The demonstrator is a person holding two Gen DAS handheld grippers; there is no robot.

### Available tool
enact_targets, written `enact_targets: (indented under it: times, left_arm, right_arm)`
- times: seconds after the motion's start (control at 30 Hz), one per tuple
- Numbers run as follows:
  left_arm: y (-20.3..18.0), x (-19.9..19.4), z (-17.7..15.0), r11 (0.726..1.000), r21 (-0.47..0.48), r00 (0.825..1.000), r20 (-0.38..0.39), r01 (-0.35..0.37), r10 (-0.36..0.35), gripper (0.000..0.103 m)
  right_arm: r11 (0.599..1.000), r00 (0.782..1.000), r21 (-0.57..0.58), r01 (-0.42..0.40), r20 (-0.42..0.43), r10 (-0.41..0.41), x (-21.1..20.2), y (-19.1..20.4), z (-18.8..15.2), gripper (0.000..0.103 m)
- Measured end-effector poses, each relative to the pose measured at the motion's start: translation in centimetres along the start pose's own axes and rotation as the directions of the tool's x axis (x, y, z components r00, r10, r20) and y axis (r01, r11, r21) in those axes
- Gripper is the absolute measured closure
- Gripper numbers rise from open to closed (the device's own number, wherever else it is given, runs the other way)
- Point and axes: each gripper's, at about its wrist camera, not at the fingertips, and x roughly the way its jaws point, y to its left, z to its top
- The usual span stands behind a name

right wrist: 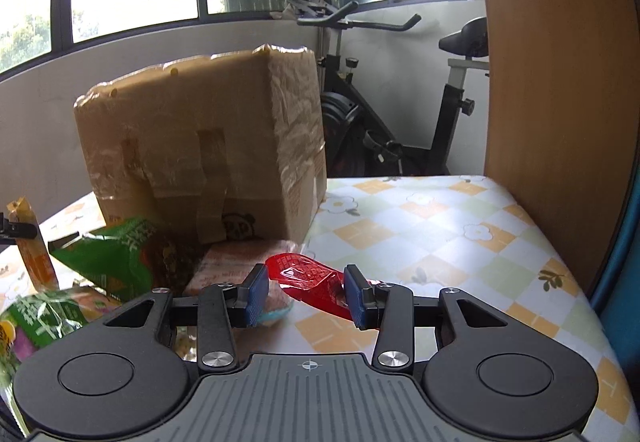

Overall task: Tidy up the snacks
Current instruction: 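Lift both items over the box and open both tools to drop them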

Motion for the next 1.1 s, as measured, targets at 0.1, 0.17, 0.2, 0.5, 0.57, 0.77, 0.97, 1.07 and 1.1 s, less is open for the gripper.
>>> enact_targets:
  times: [0.1, 0.17, 0.2, 0.5, 0.57, 0.77, 0.97, 1.07, 1.1]
  left_arm:
    - [0.2, -0.4, 0.3, 1.000, -0.001, 1.000, 0.005, -0.001, 0.001, 0.064]
    - [0.4, -0.7, 0.6, 1.000, -0.005, 1.000, 0.014, 0.002, -0.002, 0.065]
    - [0.4, -1.0, 0.8, 1.000, -0.007, 1.000, 0.020, 0.005, -0.005, 0.065]
    - [-0.1, -3.8, 4.2, 0.997, 0.038, 0.991, 0.114, 0.068, -0.072, 0.065]
    - [-0.4, -4.4, 5.3, 0.995, 0.048, 0.987, 0.136, 0.082, -0.088, 0.065]
    - [-1.5, -5.7, 8.5, 0.987, 0.080, 0.970, 0.188, 0.141, -0.154, 0.065]
    - [-4.1, -4.6, 11.4, 0.976, 0.109, 0.958, 0.199, 0.188, -0.207, 0.064]
    - [-5.7, -3.2, 12.9, 0.970, 0.128, 0.952, 0.204, 0.205, -0.228, 0.065]
    - [-6.3, -2.7, 13.5, 0.967, 0.140, 0.949, 0.207, 0.213, -0.239, 0.064]
  right_arm:
    - [1.000, 0.999, -0.001, -0.012, 0.036, 0.012, -0.7, 0.1, 1.2, 0.065]
    - [1.000, 0.998, 0.002, -0.018, 0.054, 0.018, -1.0, 0.3, 1.8, 0.065]
    - [1.000, 0.998, -0.005, -0.021, 0.060, 0.021, -1.2, 0.4, 2.1, 0.065]
    - [0.996, 0.987, -0.052, -0.076, 0.136, 0.083, -2.9, 1.9, 5.9, 0.065]
    - [0.994, 0.983, -0.061, -0.091, 0.157, 0.099, -3.3, 2.1, 6.9, 0.065]
    - [0.987, 0.968, -0.076, -0.142, 0.197, 0.154, -3.4, 2.8, 10.0, 0.065]
    - [0.978, 0.950, -0.085, -0.192, 0.234, 0.206, -1.6, 4.0, 13.6, 0.065]
    - [0.974, 0.942, -0.105, -0.201, 0.251, 0.222, 0.1, 5.0, 15.5, 0.065]
    - [0.973, 0.941, -0.106, -0.207, 0.252, 0.227, 0.8, 5.4, 16.1, 0.065]
